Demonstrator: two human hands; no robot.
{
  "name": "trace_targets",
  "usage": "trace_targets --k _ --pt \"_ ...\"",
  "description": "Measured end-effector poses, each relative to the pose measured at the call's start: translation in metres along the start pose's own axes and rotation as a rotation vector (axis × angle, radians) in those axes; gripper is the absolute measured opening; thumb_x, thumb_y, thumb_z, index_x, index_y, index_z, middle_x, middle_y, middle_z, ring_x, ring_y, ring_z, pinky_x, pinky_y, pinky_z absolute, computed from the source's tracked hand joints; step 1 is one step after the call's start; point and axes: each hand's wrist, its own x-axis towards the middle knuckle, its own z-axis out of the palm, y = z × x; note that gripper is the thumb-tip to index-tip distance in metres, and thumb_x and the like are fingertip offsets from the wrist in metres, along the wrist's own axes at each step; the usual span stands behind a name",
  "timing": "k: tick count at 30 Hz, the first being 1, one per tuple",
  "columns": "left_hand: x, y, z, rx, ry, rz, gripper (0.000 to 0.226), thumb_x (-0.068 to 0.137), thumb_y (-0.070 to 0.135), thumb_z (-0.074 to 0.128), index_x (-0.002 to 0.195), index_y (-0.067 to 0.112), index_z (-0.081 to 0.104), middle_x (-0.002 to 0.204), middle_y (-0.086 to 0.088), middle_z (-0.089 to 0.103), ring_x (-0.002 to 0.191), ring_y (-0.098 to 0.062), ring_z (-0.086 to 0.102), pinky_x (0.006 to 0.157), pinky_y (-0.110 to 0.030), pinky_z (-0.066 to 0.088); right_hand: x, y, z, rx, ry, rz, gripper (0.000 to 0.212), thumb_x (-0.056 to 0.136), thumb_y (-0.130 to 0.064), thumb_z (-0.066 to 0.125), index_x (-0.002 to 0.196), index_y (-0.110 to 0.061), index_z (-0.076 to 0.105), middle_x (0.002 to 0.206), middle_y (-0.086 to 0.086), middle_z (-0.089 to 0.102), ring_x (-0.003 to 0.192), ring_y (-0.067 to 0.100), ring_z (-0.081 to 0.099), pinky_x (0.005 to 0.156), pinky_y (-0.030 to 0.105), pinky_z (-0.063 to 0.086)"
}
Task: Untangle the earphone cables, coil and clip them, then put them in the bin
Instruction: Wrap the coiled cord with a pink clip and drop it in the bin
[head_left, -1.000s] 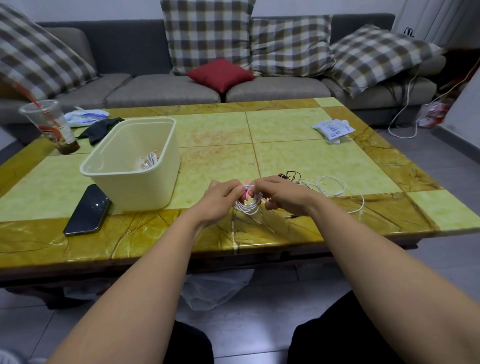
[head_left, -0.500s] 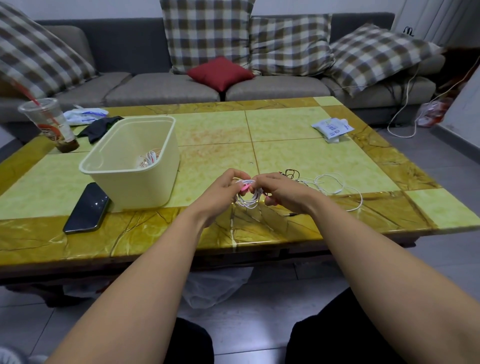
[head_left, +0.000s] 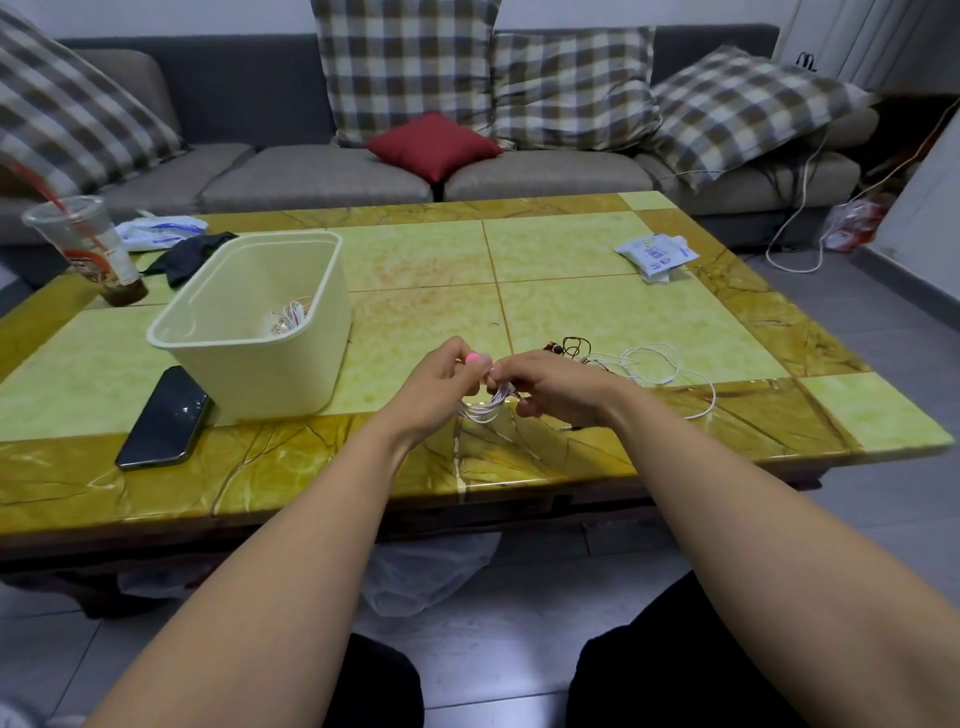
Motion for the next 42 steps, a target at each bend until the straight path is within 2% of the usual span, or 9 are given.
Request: trace_targets --k 5,10,13,16,24,30,36,40,42 --pt "0.006 -0.009 0.001 0.13 0.112 0.011 0.021 0.098 0.031 0.053 0.087 0.013 0.05 0.07 0.005 0.057 0.066 -0.013 0.047 0.058 -0.025 0.036 -0.003 -0.009 -0.002 -0.102 0.006 0.018 0.027 0.099 -0.019 0.046 0.091 -0.007 0.068 0.066 -0.001 0.044 0.057 0.009 0.036 0.056 0.024 0.029" --pt "0.008 -0.014 0.0 0.204 0.195 0.062 0.018 0.095 0.031 0.058 0.083 0.019 0.052 0.055 0.004 0.062 0.054 -0.005 0.055 0.075 -0.034 0.043 -0.002 -0.011 -0.007 -0.173 0.234 0.145 0.021 0.097 -0.011 0.053 0.097 0.002 0.07 0.072 0.005 0.056 0.059 0.011 0.044 0.056 0.022 0.037" --pt "0.011 -0.016 0.001 0.227 0.196 0.06 0.019 0.094 0.034 0.059 0.082 0.021 0.053 0.056 0.004 0.065 0.061 -0.01 0.061 0.084 -0.043 0.043 -0.001 -0.012 -0.006 -0.142 0.374 0.044 0.018 0.092 -0.01 0.06 0.094 0.002 0.074 0.072 0.005 0.063 0.06 0.013 0.049 0.055 0.023 0.039" --pt "0.012 -0.015 0.006 0.246 0.224 0.041 0.018 0.093 0.031 0.06 0.083 0.018 0.053 0.056 0.002 0.064 0.06 -0.017 0.062 0.075 -0.041 0.048 -0.002 -0.02 -0.001 -0.046 0.42 -0.07 0.015 0.091 -0.008 0.061 0.095 0.002 0.072 0.073 0.004 0.068 0.06 0.012 0.054 0.056 0.023 0.04" --pt "0.017 -0.01 0.01 -0.024 0.334 -0.066 0.021 0.1 0.023 0.05 0.103 0.003 0.054 0.066 -0.002 0.057 0.059 -0.013 0.052 0.058 -0.028 0.041 -0.004 -0.024 0.004 0.148 0.224 -0.133 0.025 0.096 -0.01 0.054 0.108 0.007 0.069 0.097 0.022 0.072 0.083 0.023 0.068 0.07 0.022 0.055" --pt "0.013 0.001 0.011 -0.101 0.277 -0.047 0.025 0.102 0.024 0.046 0.11 0.001 0.052 0.074 -0.007 0.061 0.06 -0.01 0.058 0.058 -0.021 0.048 -0.005 -0.02 0.004 0.081 0.287 -0.146 0.023 0.077 -0.005 0.08 0.099 0.001 0.073 0.078 0.009 0.073 0.074 0.016 0.067 0.06 0.02 0.048" --pt "0.011 0.001 0.011 -0.062 0.266 -0.009 0.023 0.102 0.025 0.046 0.105 0.003 0.052 0.078 -0.004 0.061 0.064 -0.011 0.055 0.058 -0.023 0.045 -0.004 -0.02 0.006 0.053 0.362 -0.181 0.032 0.076 -0.004 0.081 0.104 -0.001 0.067 0.059 -0.002 0.068 0.055 0.003 0.062 0.052 0.012 0.044" --pt "0.011 -0.002 0.01 -0.037 0.262 0.016 0.019 0.102 0.026 0.047 0.099 0.007 0.052 0.08 -0.002 0.061 0.069 -0.012 0.054 0.064 -0.027 0.043 0.004 -0.014 0.007 0.048 0.322 -0.122 0.037 0.078 -0.013 0.082 0.11 -0.009 0.064 0.069 -0.002 0.066 0.065 0.008 0.06 0.064 0.021 0.044" --pt "0.011 -0.001 0.009 -0.052 0.26 0.03 0.018 0.101 0.025 0.048 0.099 0.007 0.053 0.08 -0.002 0.061 0.069 -0.011 0.054 0.064 -0.026 0.044 0.006 -0.011 0.006 0.085 0.268 -0.106 0.039 0.083 -0.017 0.078 0.118 -0.008 0.063 0.088 0.003 0.069 0.081 0.012 0.061 0.071 0.022 0.044"
